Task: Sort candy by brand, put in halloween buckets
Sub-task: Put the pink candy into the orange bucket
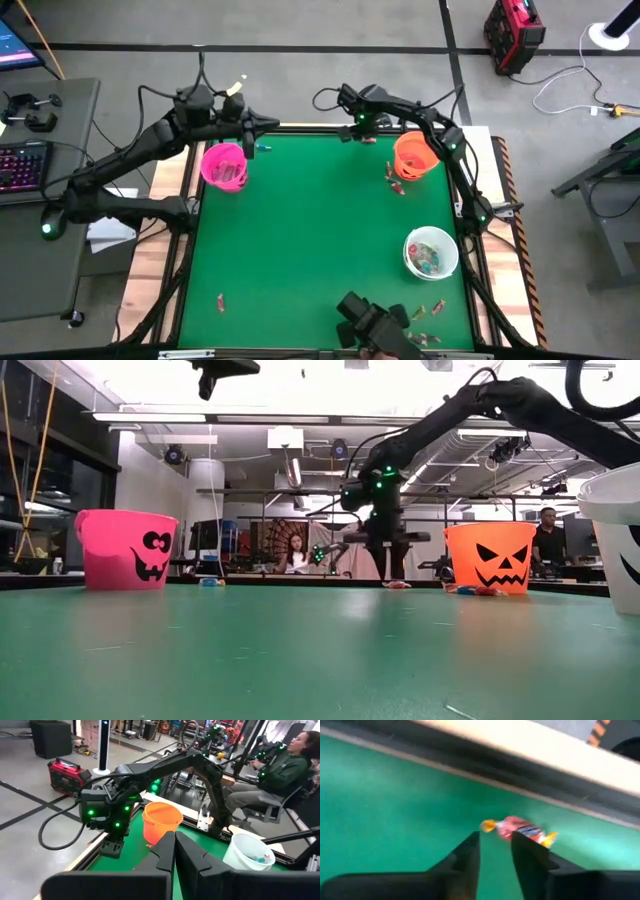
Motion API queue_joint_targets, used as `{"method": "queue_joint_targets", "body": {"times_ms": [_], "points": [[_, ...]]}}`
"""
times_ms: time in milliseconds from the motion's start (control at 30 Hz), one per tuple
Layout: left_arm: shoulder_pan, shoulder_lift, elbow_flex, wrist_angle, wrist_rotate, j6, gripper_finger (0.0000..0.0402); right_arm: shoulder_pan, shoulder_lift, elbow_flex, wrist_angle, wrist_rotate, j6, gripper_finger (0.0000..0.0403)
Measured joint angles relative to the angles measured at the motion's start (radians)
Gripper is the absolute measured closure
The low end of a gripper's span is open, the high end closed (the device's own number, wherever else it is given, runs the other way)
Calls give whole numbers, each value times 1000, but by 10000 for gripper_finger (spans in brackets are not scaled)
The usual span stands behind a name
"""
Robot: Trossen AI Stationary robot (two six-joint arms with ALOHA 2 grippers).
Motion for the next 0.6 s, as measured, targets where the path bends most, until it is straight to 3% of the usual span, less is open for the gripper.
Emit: {"method": "queue_joint_targets", "body": {"times_ms": [267, 600], "points": [[21, 0, 0, 0, 0, -6, 401, -29, 2, -22, 17, 22, 3, 181], [26, 0, 0, -1, -7, -34, 401, -59, 17, -27, 26, -21, -4, 173]]}}
